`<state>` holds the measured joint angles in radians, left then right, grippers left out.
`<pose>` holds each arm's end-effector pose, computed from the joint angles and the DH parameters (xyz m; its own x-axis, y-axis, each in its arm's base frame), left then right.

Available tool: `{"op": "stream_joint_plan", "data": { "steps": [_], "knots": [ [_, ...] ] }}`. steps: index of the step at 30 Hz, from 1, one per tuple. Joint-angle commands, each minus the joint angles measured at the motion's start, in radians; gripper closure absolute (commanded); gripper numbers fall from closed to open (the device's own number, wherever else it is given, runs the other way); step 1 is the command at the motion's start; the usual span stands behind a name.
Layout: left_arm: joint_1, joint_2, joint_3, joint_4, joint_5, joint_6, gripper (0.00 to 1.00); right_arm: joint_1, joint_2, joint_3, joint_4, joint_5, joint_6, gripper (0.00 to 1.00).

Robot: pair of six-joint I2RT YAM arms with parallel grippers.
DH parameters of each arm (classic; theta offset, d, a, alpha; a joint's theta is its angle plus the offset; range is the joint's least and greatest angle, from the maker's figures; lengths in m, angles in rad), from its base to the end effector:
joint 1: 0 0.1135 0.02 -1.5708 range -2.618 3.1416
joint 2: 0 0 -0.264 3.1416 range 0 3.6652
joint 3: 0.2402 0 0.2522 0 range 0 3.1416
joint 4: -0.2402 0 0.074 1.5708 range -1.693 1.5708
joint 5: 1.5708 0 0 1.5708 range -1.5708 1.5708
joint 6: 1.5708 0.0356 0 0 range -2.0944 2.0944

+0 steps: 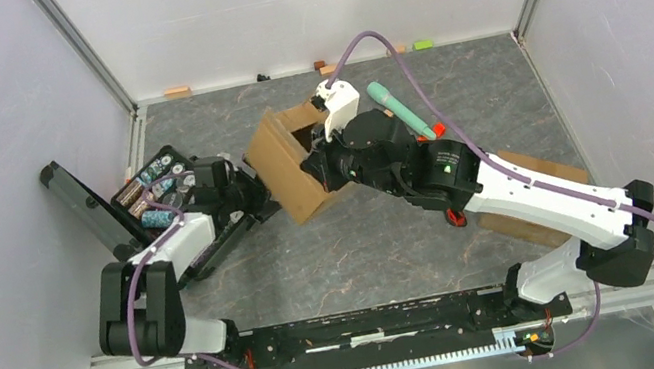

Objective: Unpack the express box
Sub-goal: Pick up the express box from the center of the board, then pour the product into the express box.

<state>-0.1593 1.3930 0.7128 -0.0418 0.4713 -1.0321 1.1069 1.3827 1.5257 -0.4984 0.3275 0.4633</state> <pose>0.2747 -0.0605 0.1960 -0.7449 -0.6549 -0.1274 -0.3150 0.5136 -0.7981 0.1469 0.2681 0.4297 -0.4574 0.0315 -0.8887 -0.5672 0.7593 0.3188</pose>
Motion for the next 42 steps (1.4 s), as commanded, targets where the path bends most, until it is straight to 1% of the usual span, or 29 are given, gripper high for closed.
{"op": "stream_joint_plan", "data": {
  "steps": [1,4,7,10,12,14,17,20,22,24,26,28,30,32,33,35,38,42],
  "knots": [
    [-0.048,0.053,-0.016,0.210,0.061,-0.089,0.09,-0.001,-0.040,0.027,0.270,-0.128,0.073,1.00],
    [-0.076,0.073,-0.034,0.291,0.080,-0.129,0.09,-0.010,-0.045,-0.012,0.321,-0.139,0.115,1.00],
    [-0.082,0.035,-0.057,0.334,0.085,-0.164,0.09,-0.072,-0.083,-0.145,0.394,-0.193,0.192,1.00],
    [-0.080,-0.042,-0.069,0.282,0.068,-0.154,0.09,-0.149,-0.140,-0.313,0.465,-0.212,0.250,1.00],
    [-0.080,-0.090,-0.093,0.271,0.054,-0.157,0.10,-0.201,-0.165,-0.425,0.490,-0.264,0.292,1.00],
    [-0.081,-0.130,-0.108,0.251,0.043,-0.149,0.11,-0.229,-0.184,-0.534,0.584,-0.294,0.331,1.00],
    [-0.082,-0.146,-0.134,0.249,0.046,-0.144,0.14,-0.257,-0.178,-0.640,0.647,-0.324,0.373,1.00],
    [-0.082,-0.156,-0.151,0.236,0.030,-0.127,0.16,-0.266,-0.156,-0.719,0.694,-0.325,0.381,1.00],
    [-0.083,-0.155,-0.151,0.213,0.016,-0.104,0.17,-0.274,-0.134,-0.760,0.711,-0.320,0.376,1.00],
    [-0.093,-0.145,-0.133,0.181,0.000,-0.070,0.17,-0.285,-0.107,-0.816,0.768,-0.338,0.383,1.00],
    [-0.109,-0.124,-0.109,0.144,-0.032,-0.023,0.17,-0.288,-0.084,-0.849,0.814,-0.360,0.385,1.00],
    [-0.125,-0.092,-0.081,0.106,-0.057,0.021,0.17,-0.290,-0.059,-0.866,0.824,-0.358,0.380,1.00],
    [-0.141,-0.074,-0.066,0.094,-0.062,0.029,0.18,-0.298,-0.037,-0.886,0.839,-0.371,0.384,1.00],
    [-0.168,-0.094,-0.039,0.049,-0.110,0.058,0.18,-0.307,-0.023,-0.899,0.837,-0.377,0.386,1.00],
    [-0.178,-0.106,-0.029,0.001,-0.139,0.073,0.17,-0.313,-0.020,-0.906,0.846,-0.386,0.389,1.00],
    [-0.180,-0.112,-0.020,-0.006,-0.144,0.076,0.17,-0.320,-0.020,-0.918,0.862,-0.399,0.394,1.00],
    [-0.179,-0.113,0.003,-0.041,-0.161,0.096,0.17,-0.325,-0.025,-0.901,0.856,-0.417,0.394,1.00],
    [-0.178,-0.143,0.056,-0.121,-0.219,0.141,0.17,-0.331,-0.081,-0.844,0.811,-0.423,0.393,1.00]
  ]
}}
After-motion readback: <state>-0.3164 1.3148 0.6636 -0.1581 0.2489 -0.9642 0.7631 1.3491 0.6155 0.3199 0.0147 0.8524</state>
